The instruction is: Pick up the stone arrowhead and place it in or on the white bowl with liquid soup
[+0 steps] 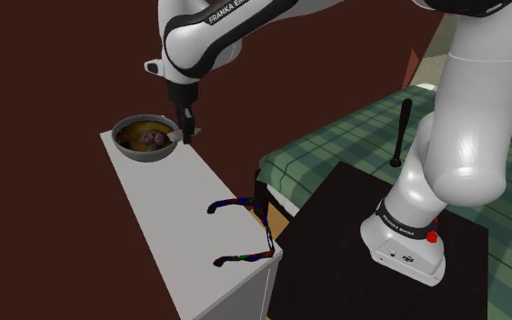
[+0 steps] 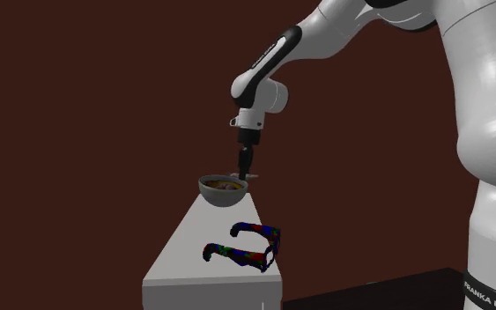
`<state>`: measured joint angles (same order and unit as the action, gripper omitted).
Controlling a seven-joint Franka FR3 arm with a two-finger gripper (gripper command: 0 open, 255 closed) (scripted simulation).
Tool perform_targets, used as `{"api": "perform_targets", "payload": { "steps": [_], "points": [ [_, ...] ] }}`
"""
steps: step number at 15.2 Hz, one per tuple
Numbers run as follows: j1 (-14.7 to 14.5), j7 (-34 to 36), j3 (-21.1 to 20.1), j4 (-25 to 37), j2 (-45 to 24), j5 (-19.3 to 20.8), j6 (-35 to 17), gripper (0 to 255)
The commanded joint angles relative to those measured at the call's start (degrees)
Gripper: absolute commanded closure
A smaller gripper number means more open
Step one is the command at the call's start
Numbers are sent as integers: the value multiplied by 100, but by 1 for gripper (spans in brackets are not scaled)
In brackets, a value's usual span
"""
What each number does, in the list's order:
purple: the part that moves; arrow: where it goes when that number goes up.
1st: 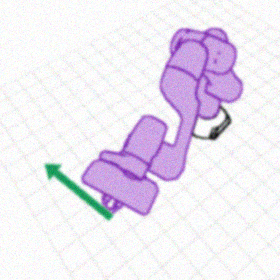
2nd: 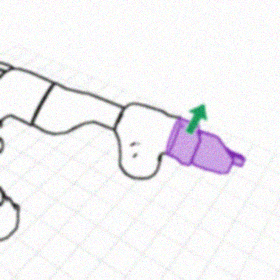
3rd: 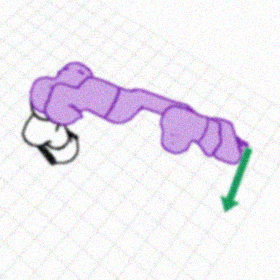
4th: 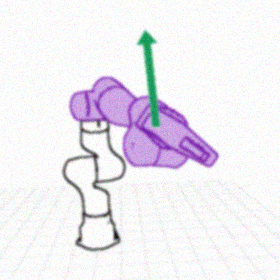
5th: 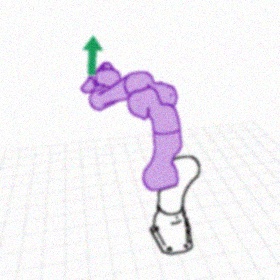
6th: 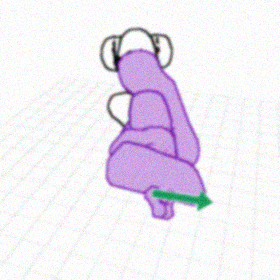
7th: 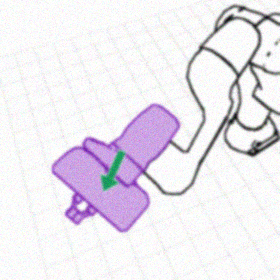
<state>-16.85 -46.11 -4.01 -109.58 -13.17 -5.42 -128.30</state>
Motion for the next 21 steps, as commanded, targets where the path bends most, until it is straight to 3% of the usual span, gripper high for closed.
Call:
{"api": "perform_targets", "payload": {
  "steps": [1,7,15,17,18,21],
  "points": [
    [9,1,5,69,78,2,149,255],
    [13,33,7,297,231,13,530,255],
    [-23,114,51,3315,-1790,170,1528,255],
    [-43,138,62,4393,-2450,207,1945,255],
    [-66,159,70,5406,-3051,235,2357,255],
    [-62,142,72,5146,-3034,229,2115,255]
  ]
}}
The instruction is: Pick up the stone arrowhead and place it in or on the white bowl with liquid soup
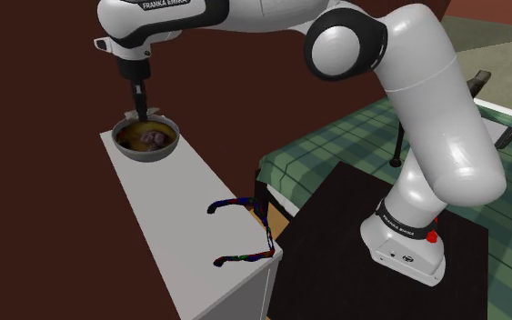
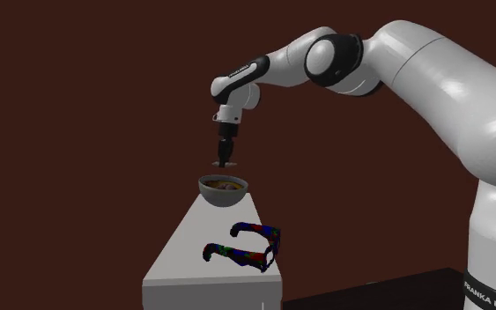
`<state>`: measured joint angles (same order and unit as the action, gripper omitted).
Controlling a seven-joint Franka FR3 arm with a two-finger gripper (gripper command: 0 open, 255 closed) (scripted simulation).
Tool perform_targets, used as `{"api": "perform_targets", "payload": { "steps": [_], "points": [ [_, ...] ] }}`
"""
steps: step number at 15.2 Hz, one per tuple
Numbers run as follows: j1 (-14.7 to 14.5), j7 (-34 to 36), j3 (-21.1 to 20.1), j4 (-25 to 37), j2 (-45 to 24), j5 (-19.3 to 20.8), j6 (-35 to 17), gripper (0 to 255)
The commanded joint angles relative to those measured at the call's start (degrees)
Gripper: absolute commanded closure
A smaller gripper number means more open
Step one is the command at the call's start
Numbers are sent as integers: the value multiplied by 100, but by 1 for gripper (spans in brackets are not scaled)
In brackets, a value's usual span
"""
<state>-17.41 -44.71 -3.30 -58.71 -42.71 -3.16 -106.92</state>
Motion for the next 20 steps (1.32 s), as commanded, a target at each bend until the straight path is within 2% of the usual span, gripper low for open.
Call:
{"api": "perform_targets", "payload": {
  "steps": [1,10,18,19,20],
  "points": [
    [-5,-4,1,-23,-76,2,-102,255],
    [0,-50,1,-564,-166,-8,-731,255],
    [1,-52,1,-587,-174,-9,-762,255],
    [1,-52,1,-587,-174,-9,-762,0],
    [1,-52,1,-586,-174,-9,-762,0]
  ]
}}
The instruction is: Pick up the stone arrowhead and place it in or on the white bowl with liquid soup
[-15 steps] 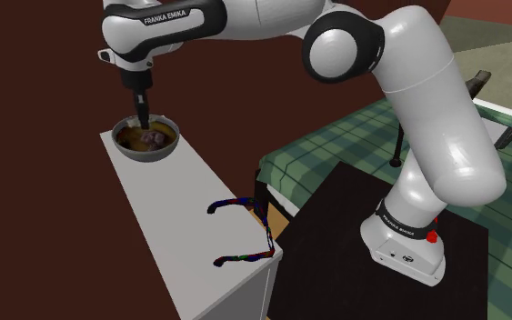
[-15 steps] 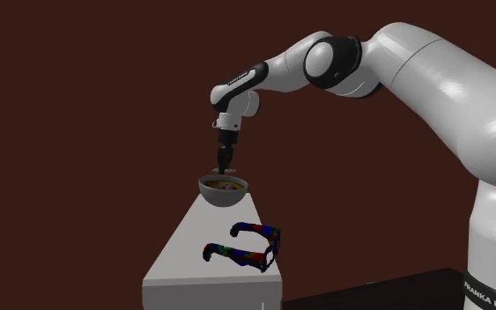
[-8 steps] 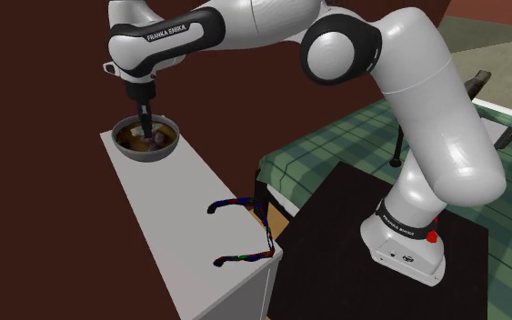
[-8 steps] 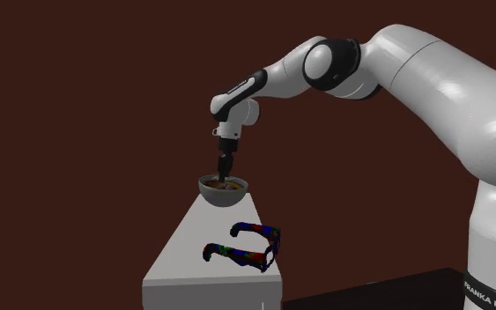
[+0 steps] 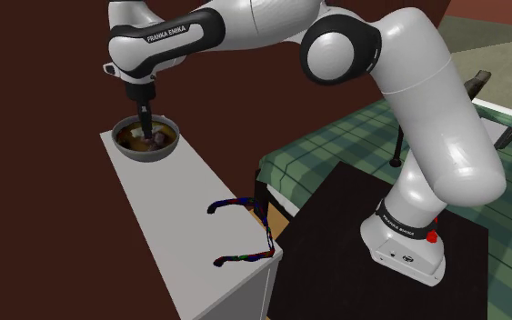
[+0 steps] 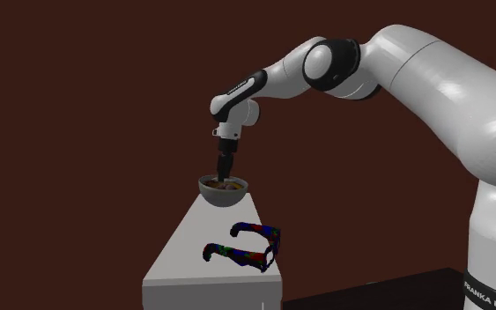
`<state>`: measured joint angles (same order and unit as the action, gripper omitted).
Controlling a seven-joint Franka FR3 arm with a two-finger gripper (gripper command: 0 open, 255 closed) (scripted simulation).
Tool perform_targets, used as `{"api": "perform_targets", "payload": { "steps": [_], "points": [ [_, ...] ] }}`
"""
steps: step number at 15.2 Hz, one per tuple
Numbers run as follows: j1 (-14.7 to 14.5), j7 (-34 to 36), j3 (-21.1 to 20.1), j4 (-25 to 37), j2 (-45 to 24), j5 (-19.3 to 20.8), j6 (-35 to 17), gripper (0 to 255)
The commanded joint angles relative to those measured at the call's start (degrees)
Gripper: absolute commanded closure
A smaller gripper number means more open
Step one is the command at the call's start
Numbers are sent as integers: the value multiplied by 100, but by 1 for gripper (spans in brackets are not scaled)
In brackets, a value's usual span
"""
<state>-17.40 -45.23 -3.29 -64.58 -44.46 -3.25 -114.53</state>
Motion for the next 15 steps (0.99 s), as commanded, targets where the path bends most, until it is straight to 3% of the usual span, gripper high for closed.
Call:
{"api": "perform_targets", "payload": {
  "steps": [1,4,8,15],
  "points": [
    [0,0,0,0,0,0,0,0],
    [0,0,0,0,0,0,0,0],
    [35,4,1,302,248,-2,552,0],
    [34,4,1,302,248,-2,552,0]
  ]
}}
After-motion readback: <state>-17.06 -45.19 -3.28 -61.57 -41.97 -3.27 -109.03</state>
